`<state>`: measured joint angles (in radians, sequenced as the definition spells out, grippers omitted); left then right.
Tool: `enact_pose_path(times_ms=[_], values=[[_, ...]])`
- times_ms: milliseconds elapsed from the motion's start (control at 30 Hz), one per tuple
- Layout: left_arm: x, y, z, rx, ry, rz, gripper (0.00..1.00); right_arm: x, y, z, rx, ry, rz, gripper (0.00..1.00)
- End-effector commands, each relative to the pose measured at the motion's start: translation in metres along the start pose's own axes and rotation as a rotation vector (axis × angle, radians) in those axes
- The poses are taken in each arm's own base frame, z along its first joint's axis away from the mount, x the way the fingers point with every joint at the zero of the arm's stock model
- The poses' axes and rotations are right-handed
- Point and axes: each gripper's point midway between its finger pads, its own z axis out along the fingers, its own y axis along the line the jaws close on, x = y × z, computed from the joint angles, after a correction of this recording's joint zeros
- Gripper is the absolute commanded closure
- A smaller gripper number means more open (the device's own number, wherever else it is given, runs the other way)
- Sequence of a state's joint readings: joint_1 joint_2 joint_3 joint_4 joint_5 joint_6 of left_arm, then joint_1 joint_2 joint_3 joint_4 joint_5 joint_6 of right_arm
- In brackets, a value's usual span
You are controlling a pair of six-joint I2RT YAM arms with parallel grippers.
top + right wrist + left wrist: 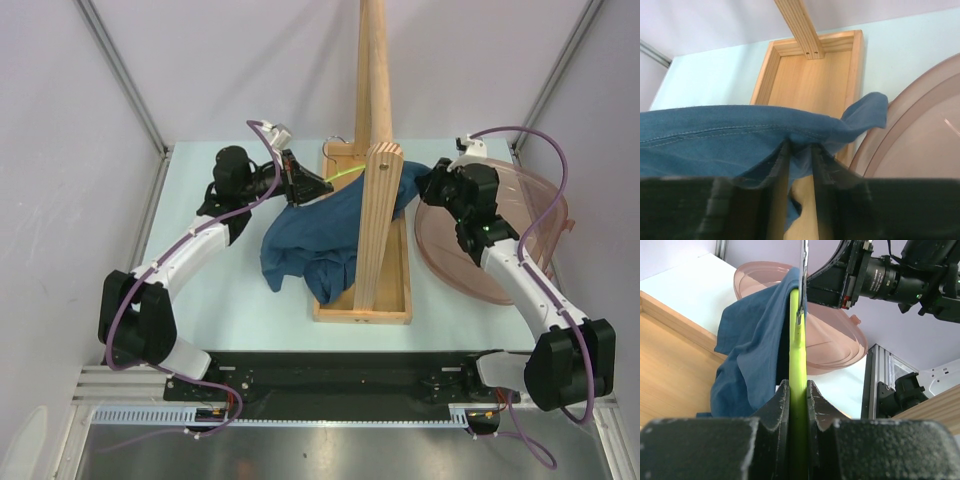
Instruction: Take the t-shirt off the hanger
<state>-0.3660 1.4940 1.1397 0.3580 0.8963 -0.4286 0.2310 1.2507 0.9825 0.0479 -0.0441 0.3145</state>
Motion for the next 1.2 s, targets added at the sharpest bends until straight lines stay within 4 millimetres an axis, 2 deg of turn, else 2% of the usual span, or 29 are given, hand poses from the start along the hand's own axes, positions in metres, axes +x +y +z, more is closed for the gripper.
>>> enact_pose_path(times_ms=[0, 33, 233, 300, 333, 367, 400, 467, 500, 567, 600, 733, 833, 967, 1067, 1133, 1167], values=[[-0.024, -0.028, -0.005, 0.091, -0.053, 0.1, 1.0, -0.026, 0.009, 0.005, -0.021, -0.062, -0.009, 0.93], [-0.022, -0.025, -0.004, 0.078, -0.045, 0.092, 1.0, -0.025, 0.008, 0.004, -0.013, -0.052, -0.01, 1.0], [-0.017, 0.001, -0.004, -0.039, -0.033, 0.14, 1.0, -0.033, 0.0, -0.008, 0.088, -0.068, 0.001, 1.0], [-0.013, 0.008, -0.002, -0.057, -0.03, 0.141, 1.0, -0.033, 0.007, -0.012, 0.09, -0.065, 0.009, 1.0], [-0.012, 0.011, 0.0, -0.061, -0.028, 0.138, 1.0, -0.039, 0.012, -0.014, 0.089, -0.077, 0.005, 1.0], [-0.01, 0.014, 0.002, -0.063, -0.023, 0.131, 1.0, -0.036, 0.027, -0.015, 0.067, -0.069, -0.014, 1.0], [-0.008, 0.016, 0.003, -0.067, -0.018, 0.126, 1.0, -0.04, 0.025, -0.017, 0.114, -0.084, -0.047, 1.0], [-0.007, 0.016, 0.006, -0.063, -0.01, 0.133, 1.0, -0.055, 0.036, -0.021, 0.149, -0.123, -0.072, 1.0], [-0.006, 0.017, 0.007, -0.068, -0.006, 0.132, 1.0, -0.052, 0.029, -0.022, 0.21, -0.105, -0.085, 1.0], [-0.005, 0.02, 0.006, -0.079, -0.003, 0.136, 1.0, -0.067, 0.022, -0.026, 0.254, -0.126, -0.066, 1.0], [-0.004, 0.022, 0.005, -0.096, 0.001, 0.132, 1.0, -0.073, 0.009, -0.03, 0.293, -0.137, -0.052, 1.0], [-0.005, 0.022, 0.003, -0.105, -0.002, 0.142, 1.0, -0.081, -0.013, -0.04, 0.32, -0.148, 0.007, 1.0], [-0.006, 0.02, 0.001, -0.105, -0.005, 0.143, 1.0, -0.075, -0.02, -0.042, 0.295, -0.141, 0.025, 1.0], [-0.009, 0.015, 0.0, -0.087, -0.011, 0.147, 1.0, -0.063, -0.018, -0.038, 0.221, -0.118, 0.049, 1.0], [-0.009, 0.011, 0.0, -0.06, -0.015, 0.151, 1.0, -0.057, -0.005, -0.032, 0.099, -0.083, 0.083, 1.0], [-0.009, 0.008, 0.001, -0.043, -0.017, 0.146, 1.0, -0.055, -0.007, -0.029, 0.081, -0.078, 0.105, 1.0], [-0.008, 0.006, 0.001, -0.03, -0.015, 0.146, 1.0, -0.054, -0.001, -0.027, 0.043, -0.069, 0.106, 1.0]])
